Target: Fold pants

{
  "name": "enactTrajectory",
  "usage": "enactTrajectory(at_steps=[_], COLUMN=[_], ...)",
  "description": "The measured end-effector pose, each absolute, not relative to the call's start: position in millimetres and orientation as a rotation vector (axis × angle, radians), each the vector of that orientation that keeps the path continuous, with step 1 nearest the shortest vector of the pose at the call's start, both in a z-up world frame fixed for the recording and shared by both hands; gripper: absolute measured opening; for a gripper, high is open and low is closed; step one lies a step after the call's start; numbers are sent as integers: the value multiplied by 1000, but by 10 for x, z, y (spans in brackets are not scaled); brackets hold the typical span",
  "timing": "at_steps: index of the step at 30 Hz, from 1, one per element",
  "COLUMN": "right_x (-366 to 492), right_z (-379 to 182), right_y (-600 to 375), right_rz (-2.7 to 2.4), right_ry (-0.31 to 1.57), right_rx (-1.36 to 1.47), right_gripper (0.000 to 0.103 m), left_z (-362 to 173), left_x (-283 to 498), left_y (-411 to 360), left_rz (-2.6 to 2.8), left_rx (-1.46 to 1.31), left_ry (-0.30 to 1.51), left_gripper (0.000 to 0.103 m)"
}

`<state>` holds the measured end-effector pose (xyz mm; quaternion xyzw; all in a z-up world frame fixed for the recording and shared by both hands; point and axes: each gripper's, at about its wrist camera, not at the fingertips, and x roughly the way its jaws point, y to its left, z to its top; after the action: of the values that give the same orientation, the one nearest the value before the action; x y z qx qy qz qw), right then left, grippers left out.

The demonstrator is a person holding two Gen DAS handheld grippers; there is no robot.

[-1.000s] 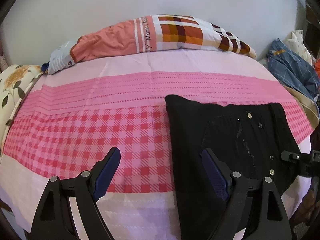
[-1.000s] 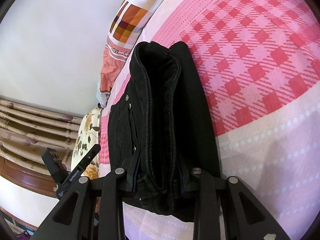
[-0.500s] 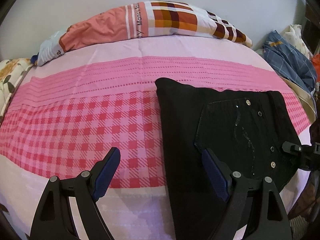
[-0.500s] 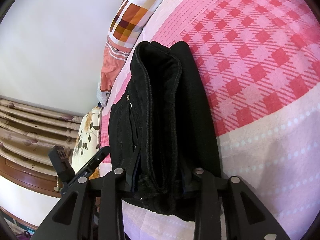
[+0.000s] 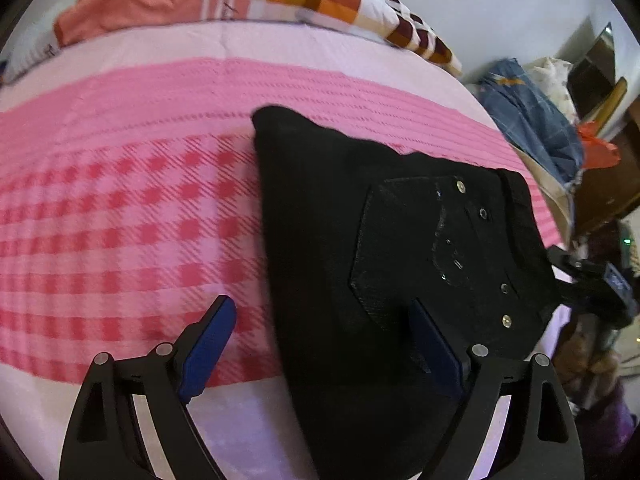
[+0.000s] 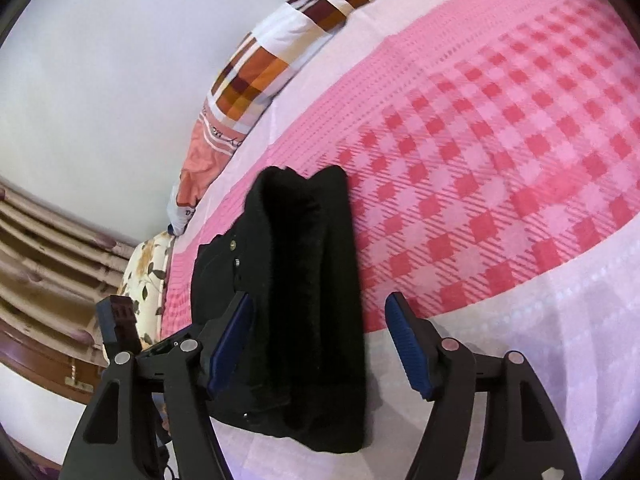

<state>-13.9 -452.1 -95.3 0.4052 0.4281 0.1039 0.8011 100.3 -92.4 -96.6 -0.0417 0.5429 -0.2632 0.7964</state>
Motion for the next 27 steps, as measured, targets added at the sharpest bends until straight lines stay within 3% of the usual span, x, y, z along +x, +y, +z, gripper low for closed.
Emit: enactTrajectory(at_steps=[10,13,15,19,23,27], right_x=[142,157,163,234,299,299], right_z=[-985,-990,-1059,-1109,-1133,-1161], right_y=[-4259,-4248,-4287,-4364,-4361,-4401], right_rz=[425,468,475,527,583,589], right_ry=[970,982,1020,1078,1111,1143], right_rx=[827,799,766,769,754,788], right_gripper=[69,61,43,41,43,43], left_z=[-970,-994,-1027,-1047,-1023,-1009], left_x=[1101,1178,1249,1376,1391,1303], left_y=[-1196,-1114,-1022,-1023,-1195,-1322], left_rz=[-794,-847,-888,-922,-949,-942], left_rx=[-81,-164,-251,-305,-201,-90], left_ry=[1193,1198,1213,1260,1260,1239], left_gripper=[93,93,93,95,103,103])
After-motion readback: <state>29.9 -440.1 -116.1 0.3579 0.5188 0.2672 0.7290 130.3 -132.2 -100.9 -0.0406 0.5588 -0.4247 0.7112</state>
